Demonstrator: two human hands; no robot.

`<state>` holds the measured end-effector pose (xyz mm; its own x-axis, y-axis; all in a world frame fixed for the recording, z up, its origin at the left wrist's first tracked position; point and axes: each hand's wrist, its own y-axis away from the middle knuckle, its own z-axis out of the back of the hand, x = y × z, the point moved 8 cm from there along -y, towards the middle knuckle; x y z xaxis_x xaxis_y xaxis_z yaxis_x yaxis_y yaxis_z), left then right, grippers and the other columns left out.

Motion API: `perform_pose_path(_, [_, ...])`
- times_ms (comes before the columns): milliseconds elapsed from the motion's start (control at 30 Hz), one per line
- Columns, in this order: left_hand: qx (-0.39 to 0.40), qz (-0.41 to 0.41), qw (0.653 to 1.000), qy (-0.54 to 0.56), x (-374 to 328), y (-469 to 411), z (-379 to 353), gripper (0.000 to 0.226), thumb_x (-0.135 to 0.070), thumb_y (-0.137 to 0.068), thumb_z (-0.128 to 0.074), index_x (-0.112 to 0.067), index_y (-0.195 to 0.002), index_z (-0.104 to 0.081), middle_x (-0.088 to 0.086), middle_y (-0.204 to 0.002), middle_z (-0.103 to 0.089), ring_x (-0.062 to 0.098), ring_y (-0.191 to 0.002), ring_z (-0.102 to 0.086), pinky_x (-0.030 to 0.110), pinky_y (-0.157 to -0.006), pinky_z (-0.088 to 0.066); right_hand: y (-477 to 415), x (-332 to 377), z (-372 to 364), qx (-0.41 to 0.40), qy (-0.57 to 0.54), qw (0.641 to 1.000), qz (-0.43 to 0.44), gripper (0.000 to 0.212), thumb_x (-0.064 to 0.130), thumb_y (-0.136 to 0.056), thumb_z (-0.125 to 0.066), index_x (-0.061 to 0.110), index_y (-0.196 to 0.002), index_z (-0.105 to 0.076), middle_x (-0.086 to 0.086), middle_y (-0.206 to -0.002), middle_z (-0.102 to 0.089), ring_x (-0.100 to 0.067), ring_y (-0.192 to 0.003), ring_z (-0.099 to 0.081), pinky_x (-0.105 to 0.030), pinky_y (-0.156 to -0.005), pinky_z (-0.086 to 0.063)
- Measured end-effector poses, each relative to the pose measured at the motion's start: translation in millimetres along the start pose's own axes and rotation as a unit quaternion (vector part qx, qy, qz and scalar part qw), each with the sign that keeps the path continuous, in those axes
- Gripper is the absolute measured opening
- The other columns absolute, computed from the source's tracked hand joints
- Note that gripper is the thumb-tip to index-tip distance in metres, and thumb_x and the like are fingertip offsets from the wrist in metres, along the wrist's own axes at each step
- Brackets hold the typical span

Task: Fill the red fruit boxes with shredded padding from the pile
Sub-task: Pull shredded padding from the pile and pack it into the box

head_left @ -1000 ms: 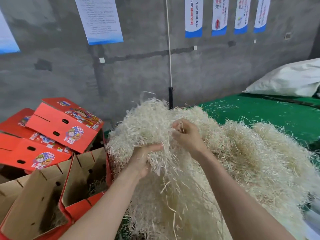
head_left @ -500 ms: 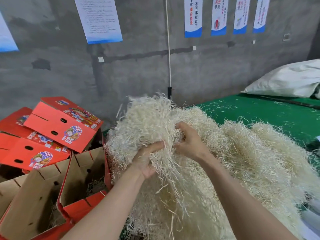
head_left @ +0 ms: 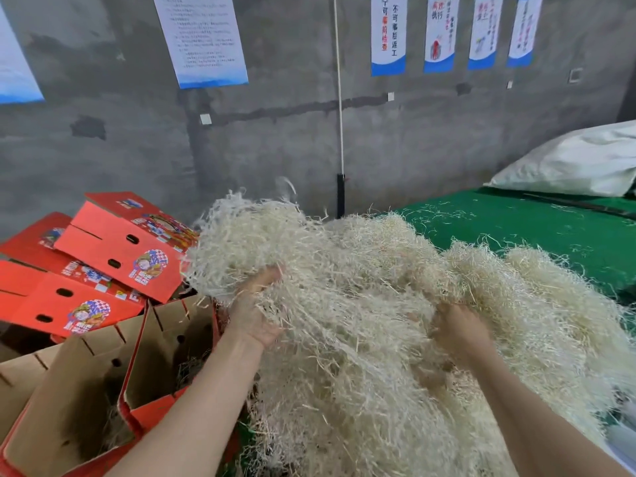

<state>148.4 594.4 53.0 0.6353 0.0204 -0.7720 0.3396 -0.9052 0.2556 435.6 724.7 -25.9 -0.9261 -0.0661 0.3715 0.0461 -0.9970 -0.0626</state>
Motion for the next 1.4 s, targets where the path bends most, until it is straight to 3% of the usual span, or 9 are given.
perform_pose_path(333, [-0.04,0.008,0.998,-0.052,11,14,-15,0.051,-0.017,-0.048,-0.078,-0.016,-0.094,-0.058,0.013,-0.142,-0.039,0.03,-0.121,-0.042,0.04,-0.082,-0.045,91,168,45,0.229,-0.365,0.872,0.232,0.118,0.052,-0.058,-0.078,0.036,-0.145,0.001,0.01,-0.151,-0.013,-0.015,-0.135,-0.026,-0.036,-0.104,-0.025])
perform_pose_path(533, [-0.035,-0.019,0.999,-0.011,-15,12,-16,0.043,-0.02,-0.037,-0.076,-0.019,-0.078,-0.067,0.005,-0.127,-0.05,0.03,-0.12,-0.045,0.042,-0.086,-0.045,60,136,16,-0.007,-0.086,0.984,0.154,0.038,0.014,-0.096,-0.043,0.018,-0.133,-0.039,-0.001,-0.085,-0.065,-0.018,-0.09,-0.062,-0.043,-0.107,-0.029])
perform_pose_path(667, [-0.041,0.001,0.999,0.001,-5,8,-4,0.047,-0.019,-0.042,-0.072,-0.014,-0.088,-0.067,0.007,-0.11,-0.056,0.027,-0.096,-0.054,0.036,-0.07,-0.049,12,105,32,-0.085,0.053,0.982,0.162,0.044,0.027,-0.092,-0.05,0.027,-0.135,-0.038,0.002,-0.13,-0.054,-0.019,-0.122,-0.047,-0.045,-0.111,-0.017])
perform_pose_path(800, [-0.002,0.01,1.0,0.01,-7,5,-4,0.017,-0.023,-0.049,-0.066,-0.015,-0.063,-0.072,0.005,-0.083,-0.062,0.022,-0.064,-0.06,0.032,-0.055,-0.051,-2,51,9,-0.028,0.183,0.977,0.107,0.051,0.027,-0.094,-0.043,0.024,-0.142,-0.024,-0.004,-0.147,-0.032,-0.028,-0.135,-0.029,-0.055,-0.112,-0.011])
perform_pose_path(933, [-0.019,0.036,0.998,-0.057,4,3,-3,0.038,-0.021,-0.041,-0.08,-0.016,-0.075,-0.065,0.019,-0.134,-0.05,0.04,-0.116,-0.052,0.045,-0.08,-0.05,8,60,9,0.059,0.169,0.976,0.12,0.071,0.026,-0.092,-0.048,0.021,-0.148,-0.005,-0.008,-0.155,-0.009,-0.032,-0.141,-0.009,-0.059,-0.112,-0.003])
perform_pose_path(1033, [-0.007,0.053,0.998,-0.041,13,4,-9,0.047,-0.019,-0.041,-0.084,-0.01,-0.084,-0.066,0.019,-0.123,-0.057,0.039,-0.1,-0.06,0.042,-0.067,-0.054,35,106,41,0.162,0.056,0.96,0.22,0.104,0.034,-0.072,-0.075,0.022,-0.148,-0.005,-0.003,-0.154,-0.012,-0.027,-0.142,-0.009,-0.049,-0.115,-0.007])
perform_pose_path(1167, [-0.006,0.013,0.999,-0.03,-2,0,-14,0.09,-0.025,-0.016,-0.091,-0.016,-0.103,-0.07,0.01,-0.13,-0.054,0.033,-0.12,-0.051,0.048,-0.093,-0.046,77,143,84,0.142,-0.086,0.938,0.304,0.025,0.024,-0.081,-0.067,0.029,-0.101,-0.053,0.008,-0.113,-0.056,-0.002,-0.093,-0.057,-0.026,-0.084,-0.051])
perform_pose_path(1233, [0.034,0.009,0.999,-0.015,-8,4,-26,0.05,-0.024,-0.032,-0.085,-0.013,-0.08,-0.076,0.012,-0.099,-0.069,0.028,-0.086,-0.069,0.043,-0.07,-0.057,97,161,63,0.176,-0.121,0.927,0.309,0.012,0.017,-0.091,-0.053,0.026,-0.082,-0.052,0.009,-0.092,-0.059,-0.002,-0.066,-0.063,-0.019,-0.059,-0.053])
perform_pose_path(1400, [0.027,0.026,0.999,-0.012,-8,6,-28,0.026,-0.018,-0.048,-0.075,-0.008,-0.071,-0.067,0.009,-0.069,-0.068,0.024,-0.055,-0.067,0.032,-0.048,-0.055,69,146,-20,0.16,0.05,0.96,0.227,0.029,0.034,-0.096,-0.041,0.014,-0.112,-0.055,-0.006,-0.117,-0.057,-0.027,-0.111,-0.056,-0.037,-0.088,-0.047])
